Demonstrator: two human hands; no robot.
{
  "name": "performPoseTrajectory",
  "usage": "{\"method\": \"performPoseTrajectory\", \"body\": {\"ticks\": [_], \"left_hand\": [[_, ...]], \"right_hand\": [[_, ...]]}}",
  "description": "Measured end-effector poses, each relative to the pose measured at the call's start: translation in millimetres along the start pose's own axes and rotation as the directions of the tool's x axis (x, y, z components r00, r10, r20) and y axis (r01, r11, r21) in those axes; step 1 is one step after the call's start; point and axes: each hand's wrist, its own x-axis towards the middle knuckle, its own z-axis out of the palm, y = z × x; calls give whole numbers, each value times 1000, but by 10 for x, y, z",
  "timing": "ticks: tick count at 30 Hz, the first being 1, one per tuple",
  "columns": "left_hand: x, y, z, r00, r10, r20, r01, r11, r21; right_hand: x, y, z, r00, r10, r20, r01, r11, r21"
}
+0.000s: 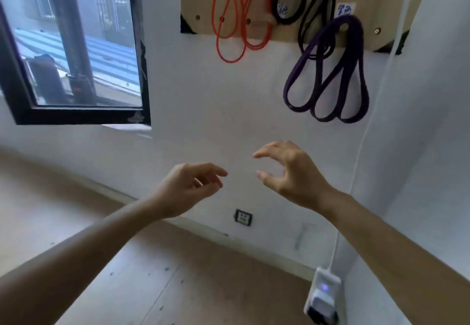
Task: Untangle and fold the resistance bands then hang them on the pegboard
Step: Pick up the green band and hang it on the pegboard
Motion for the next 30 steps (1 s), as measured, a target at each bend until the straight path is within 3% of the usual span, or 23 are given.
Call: {"method": "performPoseTrajectory", "body": {"ticks": [3, 5, 8, 13, 18, 21, 26, 30], "left_hand": [[-506, -511, 304, 988, -149, 37, 148, 989, 25], [-887, -866, 555, 963, -264, 50, 263, 964, 40], [-1418, -1263, 975, 889, -438, 135, 433, 899, 64], [-2219, -1772, 1634, 712, -667, 218, 679, 734, 29], [-3061, -2172, 2260, 474, -815, 333, 873, 485, -53], [-3513, -2282, 2533, 330, -885, 329, 941, 336, -39], [-4002, -2198, 2820, 235, -955, 181, 951, 264, 163], [-4199, -2265, 3006, 151, -981, 125, 977, 168, 134]], "right_hand": [[-304, -4, 702, 975, 74, 207, -83, 996, 36], [-525, -15, 1187, 918, 101, 384, -117, 993, 19], [-854, -60, 1832, 786, 142, 602, -158, 987, -27], [-1414, -141, 2689, 556, 178, 812, -199, 977, -77], [-2038, -247, 3399, 386, 207, 899, -311, 947, -85], [-2429, -318, 3756, 291, 230, 929, -420, 903, -92], [-2926, -441, 4216, 197, 295, 935, -549, 823, -144], [-3208, -576, 4463, 183, 331, 926, -591, 789, -165]]}}
